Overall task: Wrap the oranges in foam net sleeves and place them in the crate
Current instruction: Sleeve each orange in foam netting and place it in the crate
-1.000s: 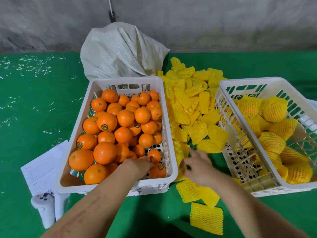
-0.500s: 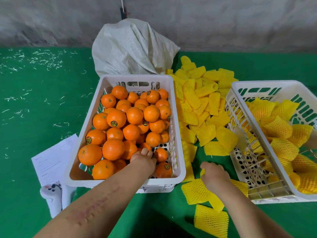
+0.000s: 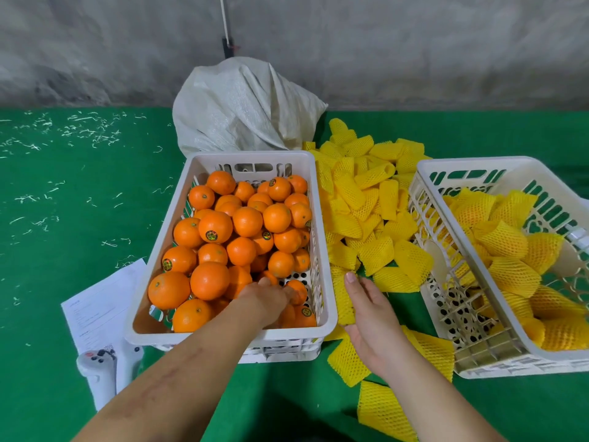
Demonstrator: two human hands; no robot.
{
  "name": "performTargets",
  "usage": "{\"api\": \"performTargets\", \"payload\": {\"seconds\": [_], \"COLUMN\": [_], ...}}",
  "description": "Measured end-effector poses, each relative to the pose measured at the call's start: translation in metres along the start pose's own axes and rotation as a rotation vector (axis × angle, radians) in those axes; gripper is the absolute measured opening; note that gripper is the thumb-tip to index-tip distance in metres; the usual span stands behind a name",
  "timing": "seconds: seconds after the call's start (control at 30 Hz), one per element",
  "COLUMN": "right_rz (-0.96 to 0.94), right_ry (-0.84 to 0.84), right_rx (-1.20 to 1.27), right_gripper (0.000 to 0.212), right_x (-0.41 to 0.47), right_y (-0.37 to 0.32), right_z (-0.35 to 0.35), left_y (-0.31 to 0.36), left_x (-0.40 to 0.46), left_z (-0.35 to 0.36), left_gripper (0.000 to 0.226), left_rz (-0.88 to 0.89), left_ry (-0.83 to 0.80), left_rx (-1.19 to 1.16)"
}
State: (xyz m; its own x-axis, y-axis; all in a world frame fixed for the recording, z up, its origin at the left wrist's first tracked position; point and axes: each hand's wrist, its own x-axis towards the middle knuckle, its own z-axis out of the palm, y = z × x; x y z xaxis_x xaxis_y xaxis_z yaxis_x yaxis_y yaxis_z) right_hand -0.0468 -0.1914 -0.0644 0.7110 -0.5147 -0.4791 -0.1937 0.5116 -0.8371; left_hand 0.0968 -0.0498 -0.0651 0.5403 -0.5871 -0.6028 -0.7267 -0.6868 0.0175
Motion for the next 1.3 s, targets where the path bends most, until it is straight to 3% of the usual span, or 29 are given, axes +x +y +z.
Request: {"api": "performTargets", "payload": {"seconds": [0.1, 0.17, 0.23, 0.3, 0.37, 0.43, 0.5, 0.63, 0.73, 0.93, 1.1, 1.2, 1.3], "right_rz": [0.014, -0.018, -0.093, -0.233, -0.377, -0.501, -0.567, -0.490, -0.554, -0.530, -0.752, -0.782, -0.789], "right_ry": [-0.015, -0.029, -0.090, -0.071, 0.053, 0.122, 0.069, 0.004, 0.068, 0.104, 0.138, 0.049, 0.028], "right_rx": [0.085, -0.007, -0.169, -0.324, -0.380, -0.399, -0.440, -0.453, -0.566, -0.482, -0.716, -0.801, -0.834], "right_gripper": [0.055, 0.032, 0.025, 0.030, 0.025, 0.018, 0.014, 0.008, 0.013, 0.016, 0.012, 0.016, 0.019], "right_x": [-0.003, -0.002, -0.001, -0.001, -0.001, 0.002, 0.008, 0.017, 0.019, 0.012, 0.010, 0.008, 0.009], "right_y": [0.000, -0.004, -0.008, -0.018, -0.029, -0.038, -0.040, -0.029, -0.021, -0.012, -0.002, 0.003, 0.005], "right_z": [-0.003, -0.010, -0.016, -0.015, -0.004, 0.017, 0.041, 0.059, 0.062, 0.073, 0.067, 0.068, 0.066], "left_y": [-0.010, -0.007, 0.005, 0.017, 0.022, 0.022, 0.018, 0.007, 0.007, 0.004, 0.005, 0.009, 0.013], "left_x": [-0.010, -0.021, -0.033, -0.045, -0.053, -0.056, -0.056, -0.057, -0.057, -0.059, -0.061, -0.061, -0.059], "left_z": [-0.005, -0.008, -0.007, -0.007, -0.006, -0.004, -0.002, 0.001, -0.002, 0.001, 0.005, 0.006, 0.002], "left_gripper": [0.060, 0.067, 0.055, 0.036, 0.044, 0.060, 0.071, 0.111, 0.117, 0.106, 0.065, 0.044, 0.056], "left_rz": [0.005, 0.050, 0.034, 0.075, 0.191, 0.330, 0.406, 0.406, 0.408, 0.482, 0.324, 0.172, 0.136], "left_ry": [0.225, 0.401, 0.522, 0.536, 0.432, 0.304, 0.262, 0.290, 0.283, 0.242, 0.571, 0.766, 0.739], "left_rx": [-0.508, -0.858, -1.282, -1.554, -1.679, -1.719, -1.722, -1.877, -1.914, -1.997, -1.772, -1.682, -1.641]}}
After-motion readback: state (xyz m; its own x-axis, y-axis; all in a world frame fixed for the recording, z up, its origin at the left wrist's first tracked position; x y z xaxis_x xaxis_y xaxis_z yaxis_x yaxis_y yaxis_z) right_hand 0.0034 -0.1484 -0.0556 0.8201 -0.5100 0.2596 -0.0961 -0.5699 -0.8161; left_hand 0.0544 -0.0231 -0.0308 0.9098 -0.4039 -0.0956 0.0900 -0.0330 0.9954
